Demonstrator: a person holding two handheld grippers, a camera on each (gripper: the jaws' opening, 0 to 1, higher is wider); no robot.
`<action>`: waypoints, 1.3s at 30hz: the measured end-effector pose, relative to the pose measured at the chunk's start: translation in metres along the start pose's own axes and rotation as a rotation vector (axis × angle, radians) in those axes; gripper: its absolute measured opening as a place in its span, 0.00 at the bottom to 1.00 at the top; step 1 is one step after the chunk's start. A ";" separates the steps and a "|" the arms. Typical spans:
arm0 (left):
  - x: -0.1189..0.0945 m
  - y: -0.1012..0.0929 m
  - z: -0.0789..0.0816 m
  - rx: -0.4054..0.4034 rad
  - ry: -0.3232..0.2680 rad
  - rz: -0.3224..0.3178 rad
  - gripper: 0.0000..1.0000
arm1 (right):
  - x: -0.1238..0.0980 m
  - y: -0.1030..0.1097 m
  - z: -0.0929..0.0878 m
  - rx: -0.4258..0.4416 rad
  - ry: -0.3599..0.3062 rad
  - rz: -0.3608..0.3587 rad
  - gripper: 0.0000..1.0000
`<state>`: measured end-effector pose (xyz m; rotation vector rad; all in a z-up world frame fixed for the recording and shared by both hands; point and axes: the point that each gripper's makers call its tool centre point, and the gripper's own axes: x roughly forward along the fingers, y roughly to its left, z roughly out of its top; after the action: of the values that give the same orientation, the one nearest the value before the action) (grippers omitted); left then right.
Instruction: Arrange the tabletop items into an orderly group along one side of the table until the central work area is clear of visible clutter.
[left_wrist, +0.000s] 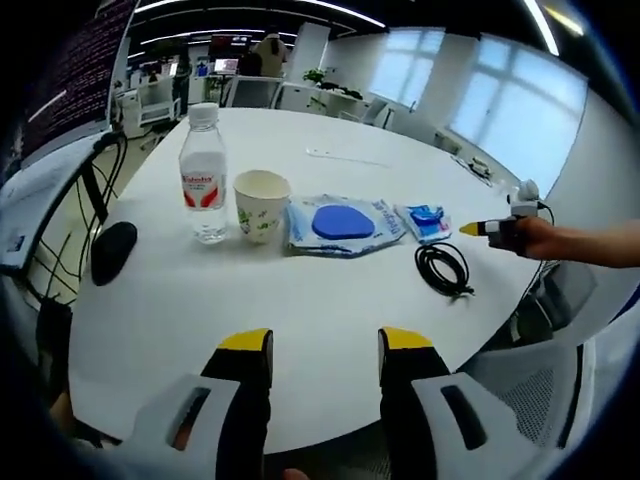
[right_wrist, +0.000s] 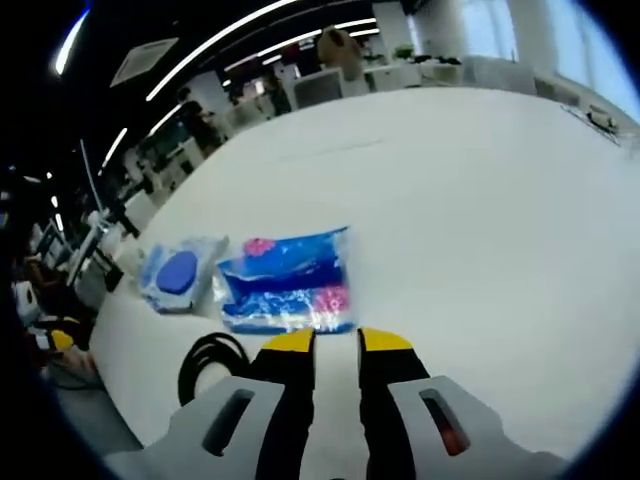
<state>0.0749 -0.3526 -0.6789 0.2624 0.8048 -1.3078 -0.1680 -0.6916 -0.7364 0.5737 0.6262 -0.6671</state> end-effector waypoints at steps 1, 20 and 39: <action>-0.001 0.000 -0.001 0.001 0.000 0.002 0.41 | 0.002 -0.002 0.001 0.007 0.000 -0.001 0.15; -0.007 -0.001 -0.001 0.000 -0.002 0.018 0.42 | 0.032 0.003 0.005 0.071 0.021 0.014 0.02; -0.007 -0.002 0.005 0.031 -0.004 0.026 0.42 | 0.016 0.009 -0.007 0.072 0.028 0.019 0.09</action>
<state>0.0741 -0.3509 -0.6707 0.2942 0.7761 -1.2973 -0.1540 -0.6868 -0.7495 0.6562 0.6245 -0.6666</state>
